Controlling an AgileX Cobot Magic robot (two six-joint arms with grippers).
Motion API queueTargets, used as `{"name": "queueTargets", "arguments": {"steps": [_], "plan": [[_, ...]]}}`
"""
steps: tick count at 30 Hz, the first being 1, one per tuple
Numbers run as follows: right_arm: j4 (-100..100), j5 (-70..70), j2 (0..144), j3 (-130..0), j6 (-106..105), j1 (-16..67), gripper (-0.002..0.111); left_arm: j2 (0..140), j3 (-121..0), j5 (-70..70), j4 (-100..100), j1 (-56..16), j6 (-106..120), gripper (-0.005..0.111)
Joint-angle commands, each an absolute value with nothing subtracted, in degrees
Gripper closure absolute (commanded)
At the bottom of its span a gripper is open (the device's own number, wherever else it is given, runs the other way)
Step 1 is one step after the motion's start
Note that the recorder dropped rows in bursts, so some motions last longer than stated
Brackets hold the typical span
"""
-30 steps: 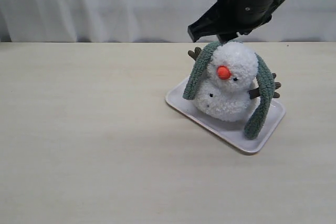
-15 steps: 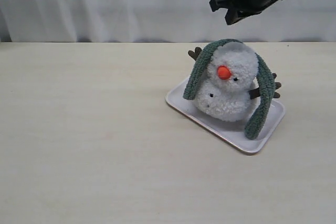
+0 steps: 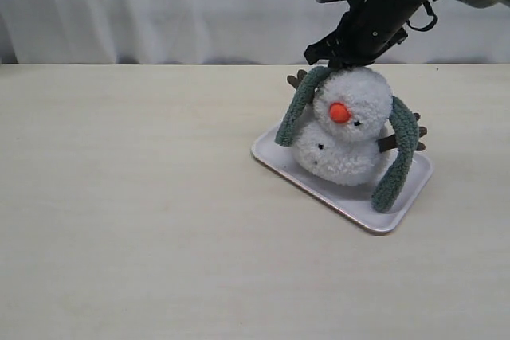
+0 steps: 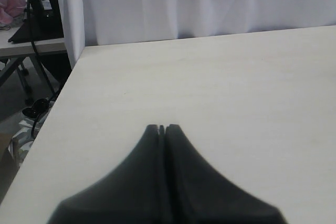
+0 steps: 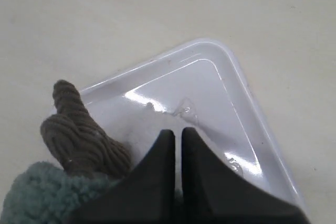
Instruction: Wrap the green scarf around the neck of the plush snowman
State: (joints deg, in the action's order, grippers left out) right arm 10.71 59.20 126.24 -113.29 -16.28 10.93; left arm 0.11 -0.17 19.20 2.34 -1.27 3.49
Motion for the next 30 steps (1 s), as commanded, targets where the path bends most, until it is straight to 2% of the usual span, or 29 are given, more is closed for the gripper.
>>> {"name": "queueTargets", "arguments": {"steps": [1, 14, 30], "plan": [[9.19, 58.3, 126.25, -114.1, -17.32, 10.82, 0.104, 0.0, 0.0, 18.48, 2.32, -1.03, 3.63, 0.107], [12.86, 69.96, 121.64, -120.87, -18.89, 10.82, 0.104, 0.0, 0.0, 18.48, 2.32, -1.03, 3.63, 0.107], [12.63, 69.96, 126.36, -120.87, -19.0, 10.82, 0.104, 0.0, 0.0, 18.48, 2.32, -1.03, 3.63, 0.107]]}}
